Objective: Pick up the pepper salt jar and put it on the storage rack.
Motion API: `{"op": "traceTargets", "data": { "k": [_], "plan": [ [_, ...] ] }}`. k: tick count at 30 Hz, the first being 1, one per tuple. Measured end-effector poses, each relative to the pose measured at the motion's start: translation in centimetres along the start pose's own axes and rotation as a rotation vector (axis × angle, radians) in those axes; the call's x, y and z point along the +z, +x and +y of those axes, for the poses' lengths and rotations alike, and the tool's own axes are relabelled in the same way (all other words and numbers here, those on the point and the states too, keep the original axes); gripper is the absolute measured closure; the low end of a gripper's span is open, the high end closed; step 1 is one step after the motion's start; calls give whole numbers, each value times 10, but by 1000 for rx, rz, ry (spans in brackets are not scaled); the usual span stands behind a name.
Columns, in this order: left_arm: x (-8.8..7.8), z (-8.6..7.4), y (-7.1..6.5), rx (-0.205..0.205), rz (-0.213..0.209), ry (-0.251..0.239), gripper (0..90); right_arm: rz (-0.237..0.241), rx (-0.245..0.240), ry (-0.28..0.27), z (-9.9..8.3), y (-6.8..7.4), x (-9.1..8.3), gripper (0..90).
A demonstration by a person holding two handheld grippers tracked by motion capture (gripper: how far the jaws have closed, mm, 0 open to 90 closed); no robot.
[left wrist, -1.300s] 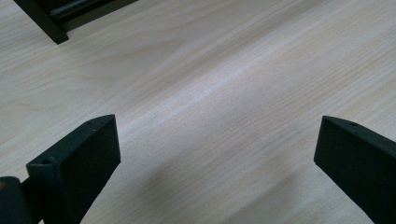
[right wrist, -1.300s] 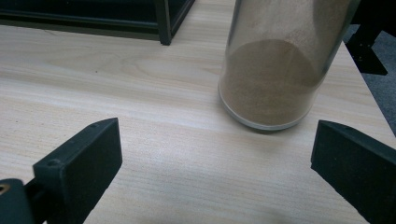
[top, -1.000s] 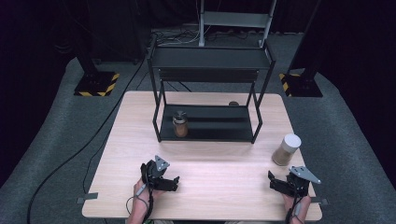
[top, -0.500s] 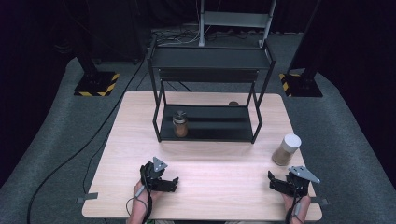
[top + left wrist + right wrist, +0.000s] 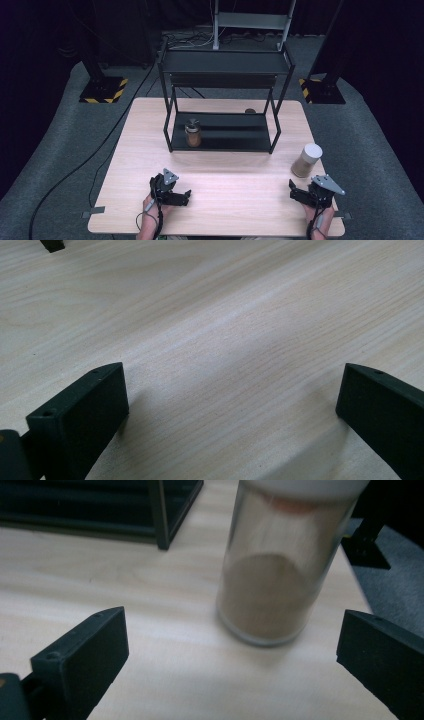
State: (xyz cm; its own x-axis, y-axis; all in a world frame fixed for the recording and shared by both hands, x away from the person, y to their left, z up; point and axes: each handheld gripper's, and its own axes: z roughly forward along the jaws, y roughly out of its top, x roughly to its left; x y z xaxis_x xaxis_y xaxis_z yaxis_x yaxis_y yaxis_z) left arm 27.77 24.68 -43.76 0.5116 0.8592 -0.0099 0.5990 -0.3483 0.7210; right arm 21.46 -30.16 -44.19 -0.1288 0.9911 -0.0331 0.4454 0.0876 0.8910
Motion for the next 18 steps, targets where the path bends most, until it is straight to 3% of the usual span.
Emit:
{"op": "traceTargets", "data": {
  "k": [10, 18],
  "plan": [
    [0, 0, 0, 0, 0, 0, 0, 10, -10, -82, 29, -16, 10, 0],
    [0, 0, 0, 0, 0, -1, 0, 10, -10, -114, 35, -23, 24, 0]
  ]
}}
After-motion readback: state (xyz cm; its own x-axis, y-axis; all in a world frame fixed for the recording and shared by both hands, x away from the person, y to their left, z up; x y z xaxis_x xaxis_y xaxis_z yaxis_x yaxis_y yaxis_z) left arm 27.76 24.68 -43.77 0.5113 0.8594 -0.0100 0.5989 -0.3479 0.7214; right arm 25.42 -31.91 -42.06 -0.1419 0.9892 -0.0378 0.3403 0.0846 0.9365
